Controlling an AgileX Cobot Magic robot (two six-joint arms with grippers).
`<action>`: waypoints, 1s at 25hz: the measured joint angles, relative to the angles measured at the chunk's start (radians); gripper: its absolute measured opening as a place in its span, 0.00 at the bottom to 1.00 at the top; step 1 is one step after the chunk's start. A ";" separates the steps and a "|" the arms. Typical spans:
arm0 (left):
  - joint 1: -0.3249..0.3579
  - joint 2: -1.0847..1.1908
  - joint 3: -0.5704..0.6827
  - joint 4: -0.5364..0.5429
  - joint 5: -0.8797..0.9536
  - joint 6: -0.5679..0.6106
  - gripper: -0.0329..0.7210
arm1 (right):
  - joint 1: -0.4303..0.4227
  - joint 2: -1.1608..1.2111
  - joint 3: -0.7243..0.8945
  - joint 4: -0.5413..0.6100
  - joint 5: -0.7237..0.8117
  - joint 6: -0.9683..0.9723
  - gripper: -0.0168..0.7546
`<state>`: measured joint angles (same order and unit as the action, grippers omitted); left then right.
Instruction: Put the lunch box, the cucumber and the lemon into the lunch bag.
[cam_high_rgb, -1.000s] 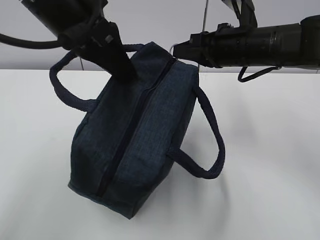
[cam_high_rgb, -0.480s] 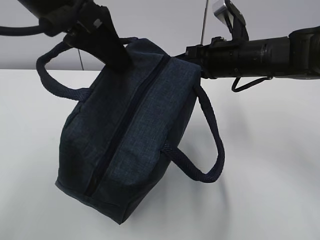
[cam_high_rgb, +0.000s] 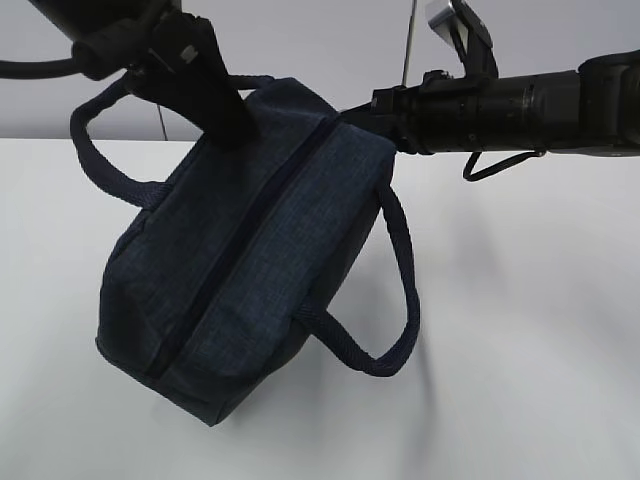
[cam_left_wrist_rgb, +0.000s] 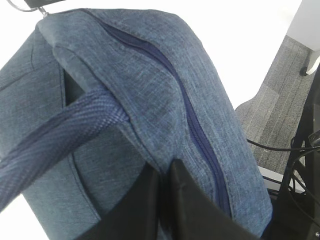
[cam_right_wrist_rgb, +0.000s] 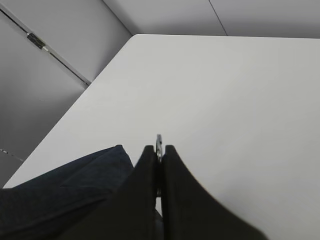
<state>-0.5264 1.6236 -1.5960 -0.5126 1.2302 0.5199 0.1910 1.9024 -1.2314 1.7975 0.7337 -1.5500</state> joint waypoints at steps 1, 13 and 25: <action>0.000 0.000 0.000 0.000 0.000 0.000 0.04 | 0.000 0.000 0.000 0.000 0.000 0.000 0.02; 0.000 0.004 0.000 0.000 0.018 0.000 0.04 | -0.004 0.002 0.000 0.000 0.011 0.000 0.19; 0.005 0.004 0.000 0.008 0.028 -0.012 0.04 | -0.083 -0.043 0.000 -0.004 0.079 0.055 0.53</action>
<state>-0.5209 1.6273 -1.5960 -0.5043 1.2578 0.5078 0.1075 1.8598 -1.2314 1.7938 0.8132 -1.4954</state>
